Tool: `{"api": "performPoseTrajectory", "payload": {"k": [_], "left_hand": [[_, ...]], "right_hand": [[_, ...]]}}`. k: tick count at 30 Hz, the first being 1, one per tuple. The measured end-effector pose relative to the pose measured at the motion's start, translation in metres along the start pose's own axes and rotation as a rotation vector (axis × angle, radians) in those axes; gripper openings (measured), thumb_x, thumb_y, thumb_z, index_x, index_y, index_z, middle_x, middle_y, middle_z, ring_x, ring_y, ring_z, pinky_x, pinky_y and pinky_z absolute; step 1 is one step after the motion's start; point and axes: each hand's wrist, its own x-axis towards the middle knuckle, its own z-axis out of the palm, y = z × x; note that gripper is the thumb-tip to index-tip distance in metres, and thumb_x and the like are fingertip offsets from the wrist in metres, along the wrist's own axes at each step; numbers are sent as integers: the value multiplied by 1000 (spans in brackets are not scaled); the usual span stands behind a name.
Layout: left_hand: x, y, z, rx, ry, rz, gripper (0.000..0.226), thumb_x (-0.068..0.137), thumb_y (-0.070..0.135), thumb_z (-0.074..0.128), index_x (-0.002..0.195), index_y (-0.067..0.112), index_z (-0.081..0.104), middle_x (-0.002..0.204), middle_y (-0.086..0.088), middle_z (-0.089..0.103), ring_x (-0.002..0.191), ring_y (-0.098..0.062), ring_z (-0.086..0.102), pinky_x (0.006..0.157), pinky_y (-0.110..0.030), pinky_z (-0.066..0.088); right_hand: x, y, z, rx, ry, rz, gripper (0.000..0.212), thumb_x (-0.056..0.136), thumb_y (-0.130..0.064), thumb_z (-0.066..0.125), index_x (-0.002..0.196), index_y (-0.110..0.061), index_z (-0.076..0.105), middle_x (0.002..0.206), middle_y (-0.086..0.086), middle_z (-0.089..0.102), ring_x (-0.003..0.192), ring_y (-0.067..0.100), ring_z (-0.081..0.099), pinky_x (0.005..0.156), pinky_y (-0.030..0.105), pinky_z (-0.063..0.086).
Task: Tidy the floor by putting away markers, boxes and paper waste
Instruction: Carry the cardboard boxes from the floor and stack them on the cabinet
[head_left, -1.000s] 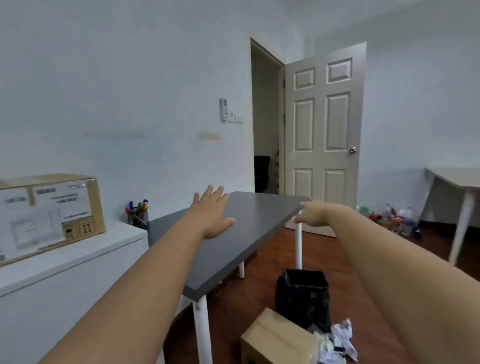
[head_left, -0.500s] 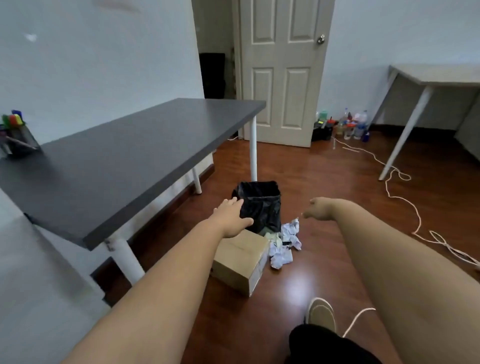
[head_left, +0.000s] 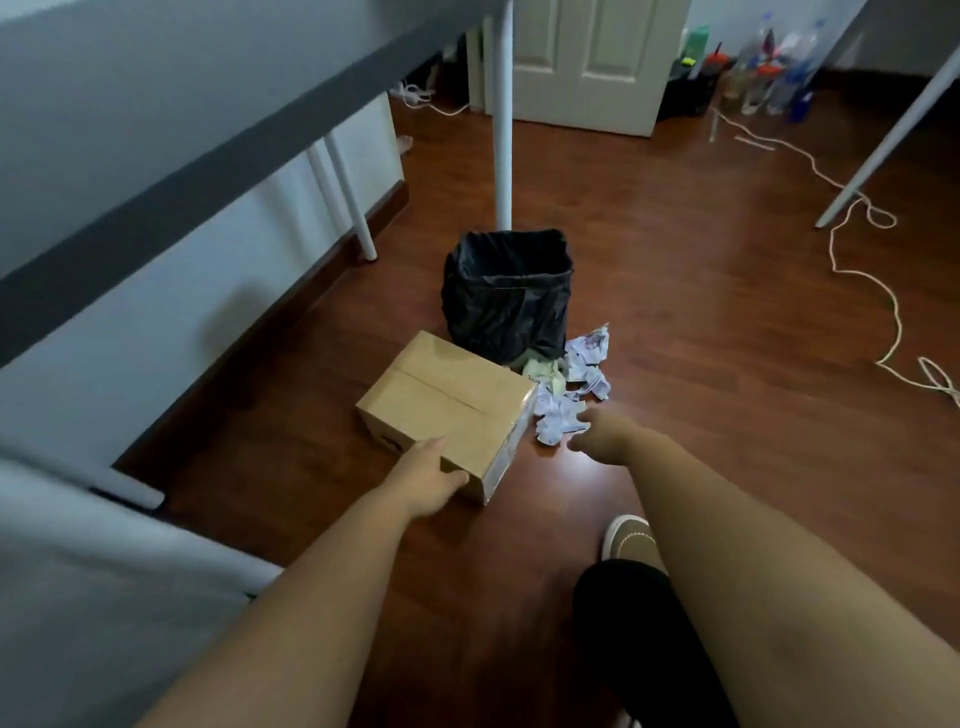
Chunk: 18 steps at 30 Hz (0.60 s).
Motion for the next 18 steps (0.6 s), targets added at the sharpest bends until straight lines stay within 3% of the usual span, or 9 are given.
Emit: {"api": "performPoseTrajectory", "payload": {"k": [10, 16, 18], "left_hand": [[78, -15, 41, -134, -78, -136, 69, 96, 35, 56, 154, 15, 26, 159, -7, 25, 144, -26, 28, 114, -36, 27], [120, -18, 60, -209, -99, -233, 68, 95, 32, 56, 153, 11, 27, 158, -11, 28, 144, -26, 29, 114, -31, 26], [132, -19, 67, -251, -99, -271, 65, 94, 29, 57, 151, 10, 32, 154, -12, 35, 140, -27, 35, 110, -30, 30]], "right_hand": [[88, -14, 12, -120, -9, -63, 47, 99, -30, 44, 141, -9, 44, 147, 13, 42, 134, 31, 39, 108, 37, 34], [163, -16, 20, -87, -76, -102, 34, 88, -34, 47, 111, -12, 58, 123, 10, 56, 107, 29, 53, 83, 33, 40], [177, -21, 18, -70, -59, -95, 41, 90, -30, 50, 125, -11, 53, 133, 14, 52, 117, 30, 50, 89, 35, 42]]}}
